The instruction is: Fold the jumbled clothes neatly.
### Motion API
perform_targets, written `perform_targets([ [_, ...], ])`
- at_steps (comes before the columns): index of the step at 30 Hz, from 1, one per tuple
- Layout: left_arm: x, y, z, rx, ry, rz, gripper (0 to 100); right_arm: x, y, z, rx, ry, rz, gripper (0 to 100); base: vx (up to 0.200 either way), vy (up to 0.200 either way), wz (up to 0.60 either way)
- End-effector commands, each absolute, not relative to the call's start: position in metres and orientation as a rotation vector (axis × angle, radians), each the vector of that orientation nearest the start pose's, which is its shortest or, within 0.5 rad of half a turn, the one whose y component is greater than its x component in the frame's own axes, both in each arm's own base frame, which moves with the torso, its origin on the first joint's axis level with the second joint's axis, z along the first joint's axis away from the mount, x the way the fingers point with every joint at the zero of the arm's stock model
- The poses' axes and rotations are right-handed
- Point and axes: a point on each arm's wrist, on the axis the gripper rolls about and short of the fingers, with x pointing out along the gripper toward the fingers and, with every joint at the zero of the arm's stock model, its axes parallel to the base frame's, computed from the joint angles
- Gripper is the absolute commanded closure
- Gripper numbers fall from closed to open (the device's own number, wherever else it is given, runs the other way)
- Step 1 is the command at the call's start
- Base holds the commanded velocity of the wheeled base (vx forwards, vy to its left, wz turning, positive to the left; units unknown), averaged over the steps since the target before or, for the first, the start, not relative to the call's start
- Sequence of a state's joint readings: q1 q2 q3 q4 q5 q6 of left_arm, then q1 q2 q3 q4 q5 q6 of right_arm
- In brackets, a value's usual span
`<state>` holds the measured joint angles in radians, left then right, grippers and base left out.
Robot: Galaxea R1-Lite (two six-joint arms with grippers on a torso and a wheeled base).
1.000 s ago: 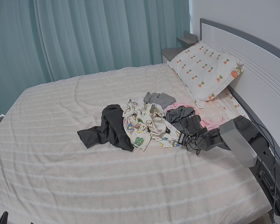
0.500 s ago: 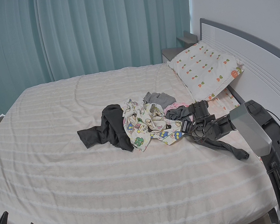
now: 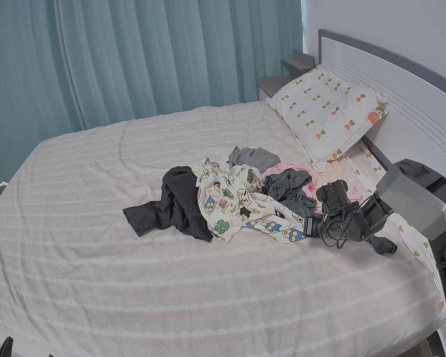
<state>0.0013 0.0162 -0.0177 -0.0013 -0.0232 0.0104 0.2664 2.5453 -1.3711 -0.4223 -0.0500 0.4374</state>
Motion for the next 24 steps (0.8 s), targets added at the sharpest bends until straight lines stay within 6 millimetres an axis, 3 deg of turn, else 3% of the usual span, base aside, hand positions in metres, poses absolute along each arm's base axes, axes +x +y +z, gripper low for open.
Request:
perform_targets([
  [1, -0.023, -0.001, 0.076, 0.011, -0.002, -0.021, 0, 0.421, 0.095, -0.024, 0.26, 0.805, 0.071, 100, 0.0, 0.0, 0.0],
  [10, -0.023, -0.001, 0.076, 0.011, -0.002, -0.021, 0, 0.406, 0.088, -0.034, 0.206, 0.867, 0.088, 100, 0.0, 0.0, 0.0],
  [11, -0.023, -0.001, 0.076, 0.011, -0.002, -0.021, 0, 0.406, 0.089, -0.034, 0.204, 0.864, 0.091, 0, 0.0, 0.0, 0.0],
  [17, -0.023, -0.001, 0.076, 0.011, -0.002, -0.021, 0, 0.406, 0.096, -0.025, 0.218, 0.787, 0.139, 0, 0.0, 0.0, 0.0],
  [24, -0.023, -0.001, 0.076, 0.011, -0.002, -0.021, 0, 0.39, 0.117, 0.006, 0.219, 0.651, 0.222, 0, 0.0, 0.0, 0.0],
])
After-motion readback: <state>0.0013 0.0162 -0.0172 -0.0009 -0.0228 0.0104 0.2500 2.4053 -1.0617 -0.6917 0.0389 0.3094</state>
